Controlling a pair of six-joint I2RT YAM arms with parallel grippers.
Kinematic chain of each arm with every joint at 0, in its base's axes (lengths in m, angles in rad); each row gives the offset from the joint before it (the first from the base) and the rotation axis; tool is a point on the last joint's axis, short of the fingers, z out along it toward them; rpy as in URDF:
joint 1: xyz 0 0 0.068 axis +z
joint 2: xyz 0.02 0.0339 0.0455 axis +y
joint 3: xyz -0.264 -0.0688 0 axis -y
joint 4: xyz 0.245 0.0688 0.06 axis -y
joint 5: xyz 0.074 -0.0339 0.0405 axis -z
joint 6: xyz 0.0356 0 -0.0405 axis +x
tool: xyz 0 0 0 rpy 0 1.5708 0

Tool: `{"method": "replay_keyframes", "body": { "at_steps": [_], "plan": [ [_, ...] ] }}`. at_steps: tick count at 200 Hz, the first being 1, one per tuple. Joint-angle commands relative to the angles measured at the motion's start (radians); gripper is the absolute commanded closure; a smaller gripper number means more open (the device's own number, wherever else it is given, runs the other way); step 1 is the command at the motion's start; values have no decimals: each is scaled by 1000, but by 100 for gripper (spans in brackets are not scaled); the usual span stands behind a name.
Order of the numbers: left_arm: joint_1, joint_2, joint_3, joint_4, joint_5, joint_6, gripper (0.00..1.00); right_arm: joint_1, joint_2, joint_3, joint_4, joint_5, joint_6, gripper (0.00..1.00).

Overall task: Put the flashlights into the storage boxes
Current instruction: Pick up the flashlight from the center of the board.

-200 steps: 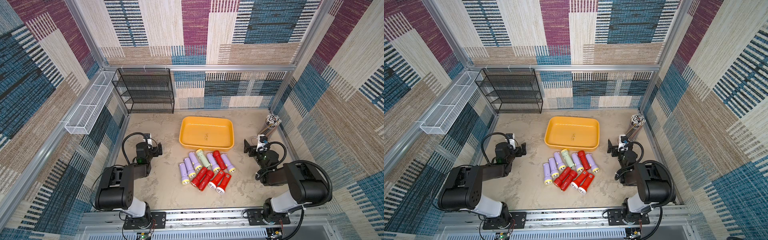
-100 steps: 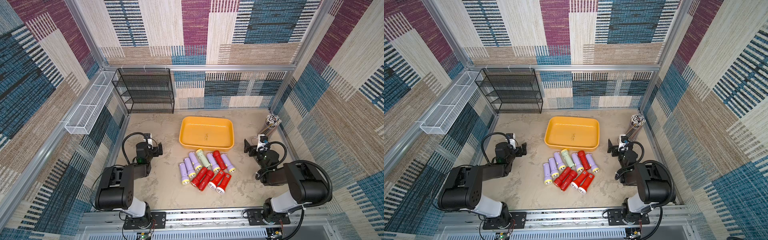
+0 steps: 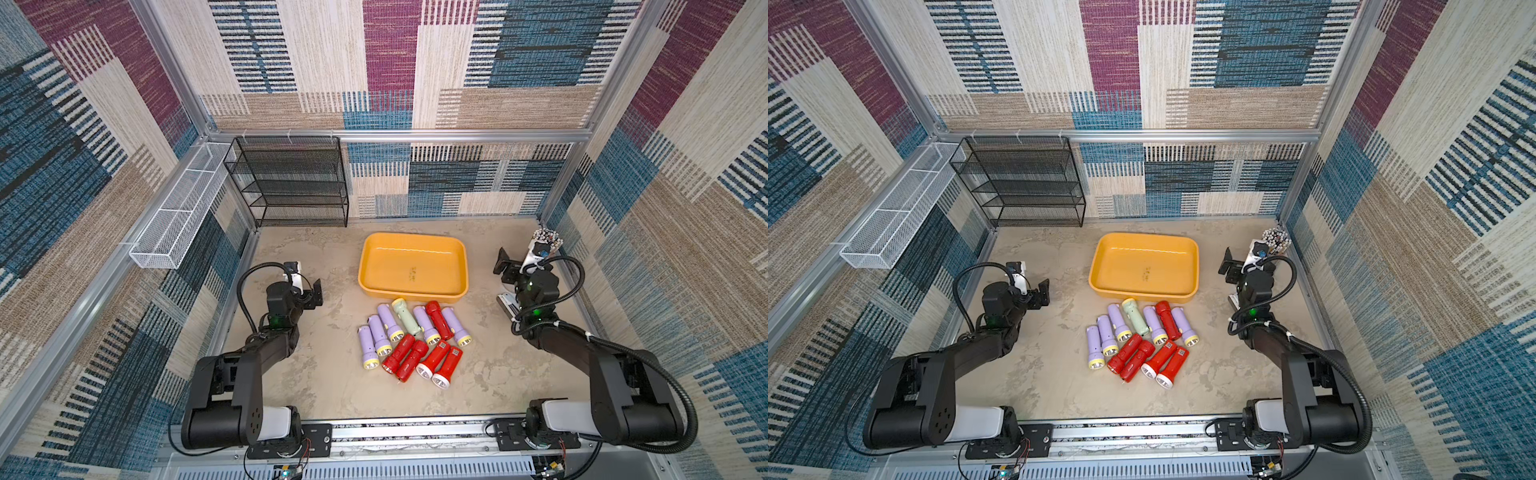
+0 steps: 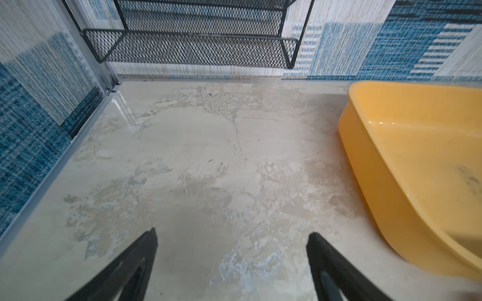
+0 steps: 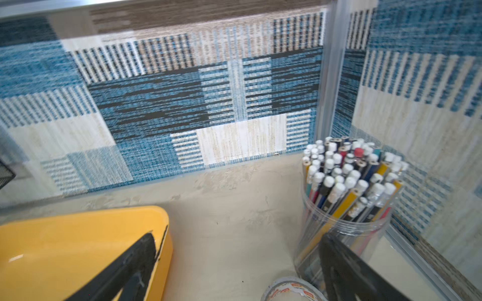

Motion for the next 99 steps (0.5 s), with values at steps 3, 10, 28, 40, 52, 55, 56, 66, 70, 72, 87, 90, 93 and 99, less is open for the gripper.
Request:
{"method": "replay_keyframes", "body": {
  "at_steps": [3, 10, 28, 40, 52, 55, 56, 66, 70, 72, 87, 90, 93, 99],
  "plan": [
    [-9, -114, -2, -84, -2, -8, 6, 22, -66, 65, -300, 88, 154, 0],
    [-14, -154, -6, -89, -5, -30, 6, 30, -95, 62, -310, 69, 150, 0],
    [-40, -228, 13, -148, 3, -75, 5, 38, -128, 86, -394, 47, 173, 0],
    [-72, -239, 38, -194, 3, -90, 5, 46, -109, 132, -486, 42, 182, 0],
    [-112, -226, 77, -246, 3, -104, 6, 67, -88, 169, -557, 40, 176, 0],
    [-122, -220, 88, -262, 5, -106, 6, 75, -85, 172, -567, 43, 173, 0],
    [-124, -219, 93, -268, 5, -107, 6, 77, -84, 173, -570, 44, 173, 0],
    [-162, -201, 134, -321, 21, -121, 6, 100, -88, 173, -587, 46, 171, 0],
    [-177, -195, 149, -341, 30, -125, 6, 108, -93, 169, -590, 37, 174, 0],
    [-185, -193, 155, -350, 35, -126, 5, 113, -95, 167, -592, 31, 175, 0],
    [-246, -178, 200, -410, 45, -149, 4, 160, -111, 157, -599, -16, 165, 0],
    [-258, -176, 210, -423, 50, -157, 4, 175, -111, 158, -601, -21, 160, 0],
    [-269, -175, 220, -432, 55, -166, 4, 189, -109, 160, -606, -27, 154, 0],
    [-292, -175, 233, -458, 62, -179, 2, 225, -98, 171, -626, -29, 146, 0]
  ]
}}
